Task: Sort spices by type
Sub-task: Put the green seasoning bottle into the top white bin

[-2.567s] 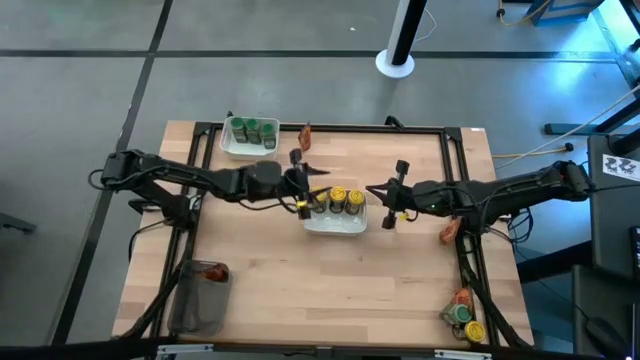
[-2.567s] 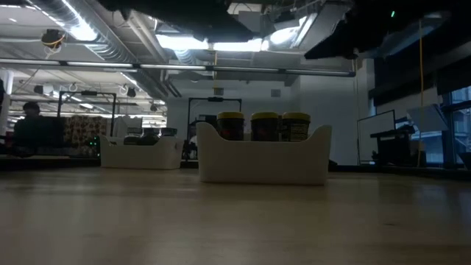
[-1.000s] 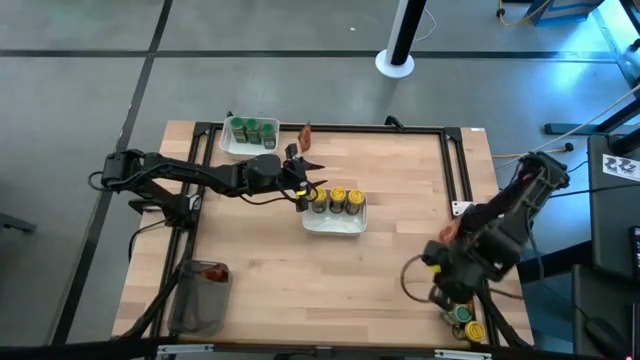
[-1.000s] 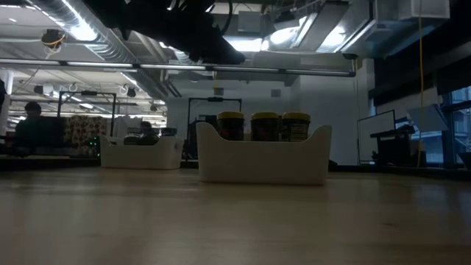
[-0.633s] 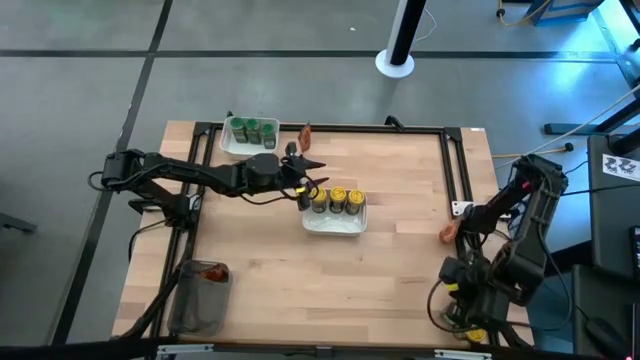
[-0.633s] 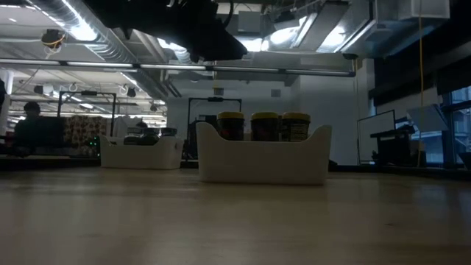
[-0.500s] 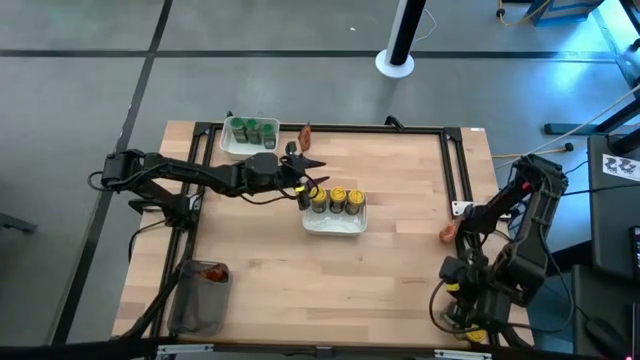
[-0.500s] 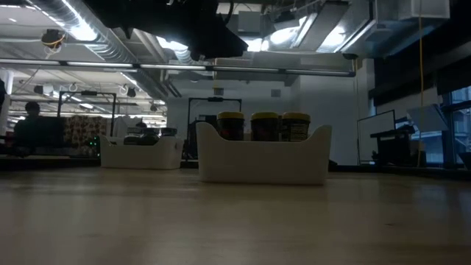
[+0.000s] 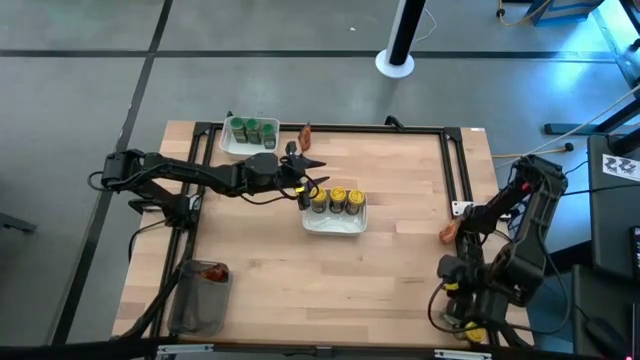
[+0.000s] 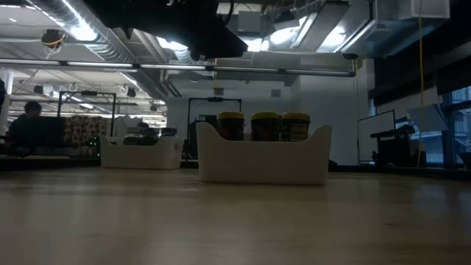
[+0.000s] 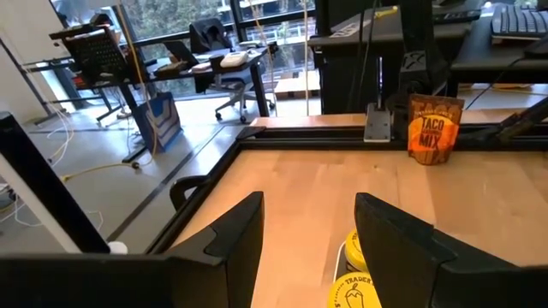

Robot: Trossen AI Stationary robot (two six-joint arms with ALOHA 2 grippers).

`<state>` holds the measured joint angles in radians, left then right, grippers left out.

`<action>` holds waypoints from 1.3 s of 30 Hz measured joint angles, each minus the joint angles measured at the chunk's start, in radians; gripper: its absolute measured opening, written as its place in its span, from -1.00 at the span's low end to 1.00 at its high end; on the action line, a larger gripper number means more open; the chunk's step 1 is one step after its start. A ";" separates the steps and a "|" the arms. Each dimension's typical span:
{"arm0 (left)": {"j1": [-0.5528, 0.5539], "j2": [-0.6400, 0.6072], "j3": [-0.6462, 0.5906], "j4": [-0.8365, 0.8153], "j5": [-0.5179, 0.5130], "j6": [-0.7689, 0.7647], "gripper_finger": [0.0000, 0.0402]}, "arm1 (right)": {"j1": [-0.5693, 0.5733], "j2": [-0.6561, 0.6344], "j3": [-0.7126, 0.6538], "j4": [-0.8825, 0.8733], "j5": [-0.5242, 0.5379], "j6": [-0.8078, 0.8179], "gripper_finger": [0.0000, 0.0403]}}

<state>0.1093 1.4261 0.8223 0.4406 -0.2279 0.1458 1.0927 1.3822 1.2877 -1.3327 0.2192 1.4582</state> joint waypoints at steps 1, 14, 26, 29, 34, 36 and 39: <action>0.001 0.000 0.000 0.003 0.000 0.000 -0.14 | 0.000 0.005 0.000 0.000 -0.002 0.000 -0.16; 0.002 0.000 0.000 0.015 0.000 0.003 -0.14 | 0.001 0.090 0.000 0.082 -0.177 -0.055 0.47; 0.002 0.000 0.000 0.011 0.000 0.004 -0.14 | 0.039 0.227 -0.001 0.118 -0.324 -0.173 0.48; 0.002 0.000 0.000 0.012 0.000 0.004 -0.14 | 0.059 0.237 -0.001 0.111 -0.324 -0.166 0.48; 0.002 0.000 0.000 0.012 0.000 0.003 -0.14 | 0.100 0.240 -0.001 0.106 -0.306 -0.158 0.48; 0.002 0.000 0.000 0.012 0.000 0.003 -0.14 | 0.114 0.240 -0.001 0.096 -0.296 -0.158 0.48; 0.002 0.000 0.000 0.012 0.000 0.004 -0.14 | 0.129 0.239 -0.009 0.105 -0.291 -0.158 0.48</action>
<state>0.1112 1.4261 0.8223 0.4530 -0.2280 0.1493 1.2220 1.6216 1.2789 -1.2277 -0.0719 1.2999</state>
